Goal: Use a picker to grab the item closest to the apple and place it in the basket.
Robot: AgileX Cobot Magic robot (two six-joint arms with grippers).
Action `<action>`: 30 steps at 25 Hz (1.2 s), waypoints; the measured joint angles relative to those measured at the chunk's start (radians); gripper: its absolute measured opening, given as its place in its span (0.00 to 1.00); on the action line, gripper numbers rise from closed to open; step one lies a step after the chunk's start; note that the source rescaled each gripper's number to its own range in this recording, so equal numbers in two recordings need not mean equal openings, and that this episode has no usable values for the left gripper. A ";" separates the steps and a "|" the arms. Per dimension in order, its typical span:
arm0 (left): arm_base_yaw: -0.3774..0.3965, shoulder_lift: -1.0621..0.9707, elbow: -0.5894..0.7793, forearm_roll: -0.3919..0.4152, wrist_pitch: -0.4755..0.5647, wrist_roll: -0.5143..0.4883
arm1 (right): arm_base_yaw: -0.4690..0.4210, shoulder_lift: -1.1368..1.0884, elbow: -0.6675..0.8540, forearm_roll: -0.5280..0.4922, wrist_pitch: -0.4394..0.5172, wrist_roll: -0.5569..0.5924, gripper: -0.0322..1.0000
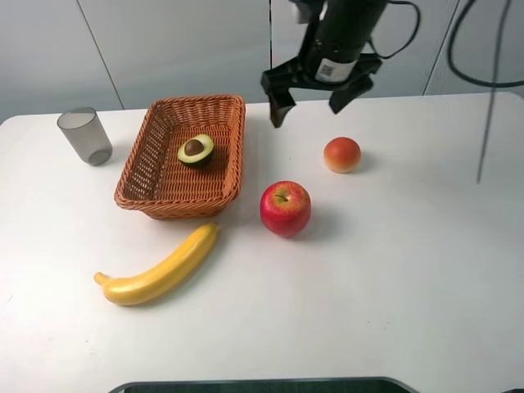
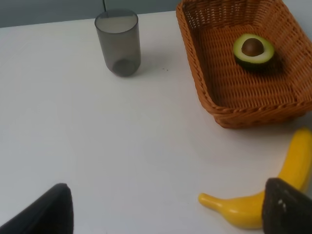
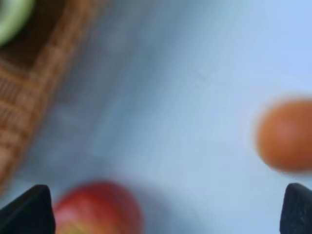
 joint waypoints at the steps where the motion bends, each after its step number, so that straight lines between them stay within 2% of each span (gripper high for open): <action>1: 0.000 0.000 0.000 0.000 0.000 0.000 | -0.029 -0.033 0.043 0.000 0.000 0.007 1.00; 10: 0.000 0.000 0.000 0.000 0.000 0.000 | -0.267 -0.350 0.369 -0.057 0.024 0.052 1.00; 15: 0.000 0.000 0.000 0.000 0.000 0.000 | -0.357 -0.550 0.510 -0.079 0.059 0.064 1.00; 20: 0.000 0.000 0.000 0.000 0.000 0.000 | -0.371 -0.803 0.631 -0.082 0.075 0.060 1.00; 30: 0.000 0.000 0.000 0.000 0.000 0.000 | -0.371 -1.358 0.733 -0.080 0.172 0.015 1.00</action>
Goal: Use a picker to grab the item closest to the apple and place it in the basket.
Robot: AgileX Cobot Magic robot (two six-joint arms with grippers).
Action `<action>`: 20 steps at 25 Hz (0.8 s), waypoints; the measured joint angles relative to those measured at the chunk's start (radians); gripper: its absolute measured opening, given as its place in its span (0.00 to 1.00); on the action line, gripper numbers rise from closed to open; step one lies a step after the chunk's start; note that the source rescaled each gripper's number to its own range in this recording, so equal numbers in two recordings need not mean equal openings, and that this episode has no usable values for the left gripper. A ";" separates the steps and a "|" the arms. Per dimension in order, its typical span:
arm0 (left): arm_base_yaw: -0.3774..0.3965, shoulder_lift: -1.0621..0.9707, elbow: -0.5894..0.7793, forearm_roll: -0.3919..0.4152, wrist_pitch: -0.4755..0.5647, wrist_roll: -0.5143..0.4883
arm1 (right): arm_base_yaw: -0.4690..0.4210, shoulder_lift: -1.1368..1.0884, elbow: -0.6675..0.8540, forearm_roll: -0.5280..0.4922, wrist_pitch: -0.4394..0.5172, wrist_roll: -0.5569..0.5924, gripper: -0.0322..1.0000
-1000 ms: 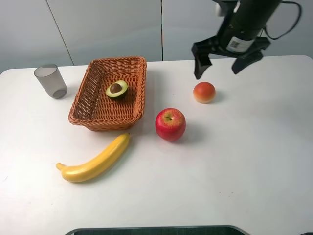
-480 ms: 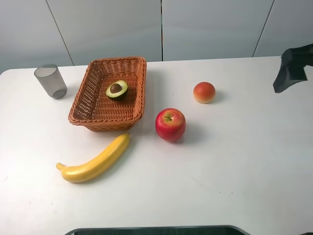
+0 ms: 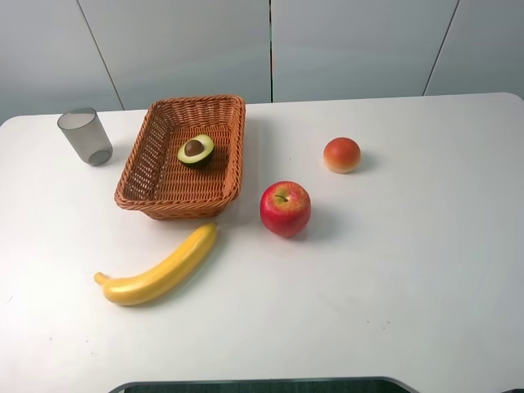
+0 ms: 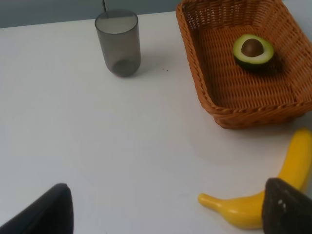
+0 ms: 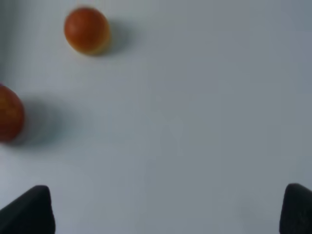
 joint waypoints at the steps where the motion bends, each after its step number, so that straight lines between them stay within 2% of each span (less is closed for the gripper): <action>1: 0.000 0.000 0.000 0.000 0.000 0.000 | 0.000 -0.047 0.010 0.002 0.002 -0.002 1.00; 12: 0.000 0.000 0.000 0.000 0.000 0.000 | 0.006 -0.363 0.147 0.051 -0.048 -0.103 1.00; 20: 0.000 0.000 0.000 0.000 0.000 0.000 | 0.006 -0.509 0.206 0.060 -0.061 -0.128 1.00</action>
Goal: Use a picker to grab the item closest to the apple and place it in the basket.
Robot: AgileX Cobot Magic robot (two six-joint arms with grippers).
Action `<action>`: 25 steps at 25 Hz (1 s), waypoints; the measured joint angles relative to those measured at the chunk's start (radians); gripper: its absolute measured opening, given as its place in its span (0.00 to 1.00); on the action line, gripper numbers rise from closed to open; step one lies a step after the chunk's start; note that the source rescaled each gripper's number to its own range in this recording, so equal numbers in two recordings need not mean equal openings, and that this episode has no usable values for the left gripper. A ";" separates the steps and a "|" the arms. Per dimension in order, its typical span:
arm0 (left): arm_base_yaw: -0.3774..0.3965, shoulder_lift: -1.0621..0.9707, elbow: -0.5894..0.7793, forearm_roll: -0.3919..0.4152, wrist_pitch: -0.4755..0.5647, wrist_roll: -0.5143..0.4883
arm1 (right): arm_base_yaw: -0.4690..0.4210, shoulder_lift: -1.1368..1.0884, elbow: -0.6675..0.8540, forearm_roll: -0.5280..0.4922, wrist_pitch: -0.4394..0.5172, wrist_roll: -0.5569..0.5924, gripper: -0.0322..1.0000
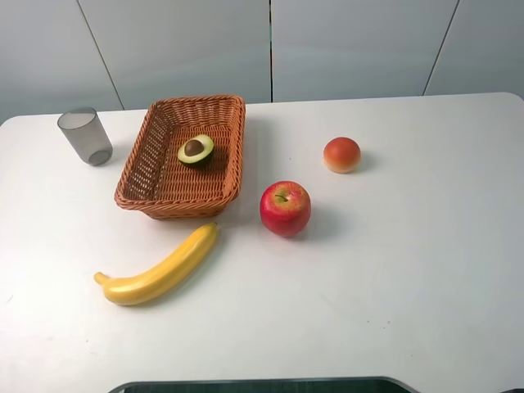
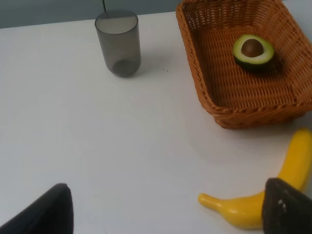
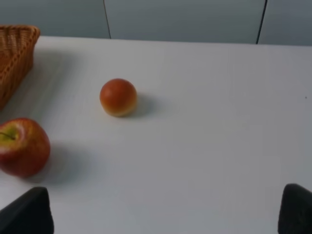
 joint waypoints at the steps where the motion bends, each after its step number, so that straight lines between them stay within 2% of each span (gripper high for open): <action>1: 0.000 0.000 0.000 0.000 0.000 0.000 | 0.000 -0.015 0.000 0.005 0.000 -0.002 1.00; 25: 0.000 0.000 0.000 0.000 0.000 0.000 | 0.000 -0.035 0.028 0.039 0.030 -0.015 1.00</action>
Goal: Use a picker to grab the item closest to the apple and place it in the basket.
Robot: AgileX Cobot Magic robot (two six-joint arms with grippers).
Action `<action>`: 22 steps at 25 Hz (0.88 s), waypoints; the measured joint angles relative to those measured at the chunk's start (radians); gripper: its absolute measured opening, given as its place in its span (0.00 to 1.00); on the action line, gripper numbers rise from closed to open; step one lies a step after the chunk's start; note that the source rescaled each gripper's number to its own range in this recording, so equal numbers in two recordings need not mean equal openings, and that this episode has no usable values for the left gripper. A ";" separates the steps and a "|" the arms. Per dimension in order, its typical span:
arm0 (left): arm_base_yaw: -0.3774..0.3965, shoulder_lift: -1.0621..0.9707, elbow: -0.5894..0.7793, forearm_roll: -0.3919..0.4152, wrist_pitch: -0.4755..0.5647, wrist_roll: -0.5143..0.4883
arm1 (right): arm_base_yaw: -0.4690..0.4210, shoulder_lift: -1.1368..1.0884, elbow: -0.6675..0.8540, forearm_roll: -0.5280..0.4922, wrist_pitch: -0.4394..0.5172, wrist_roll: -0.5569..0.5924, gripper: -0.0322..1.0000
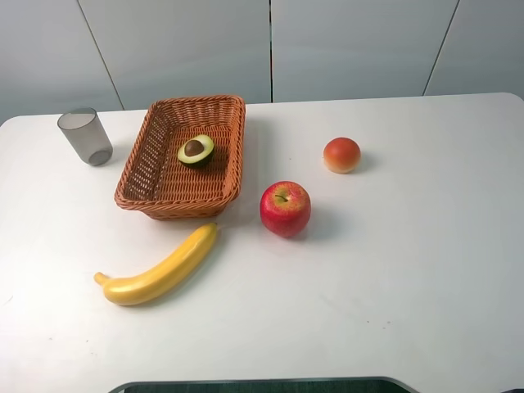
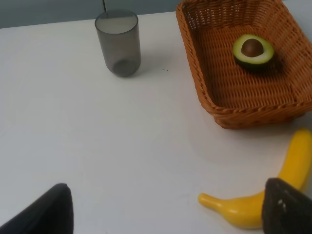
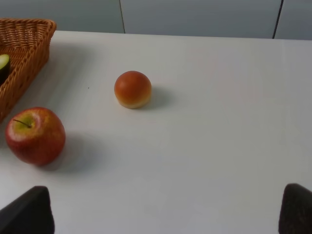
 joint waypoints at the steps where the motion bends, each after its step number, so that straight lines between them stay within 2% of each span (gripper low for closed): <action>1: 0.000 0.000 0.000 0.000 0.000 0.000 | 0.000 0.000 0.000 0.000 0.000 0.000 1.00; 22: 0.000 0.000 0.000 0.000 0.000 0.006 | 0.000 0.000 0.000 0.000 0.000 -0.003 1.00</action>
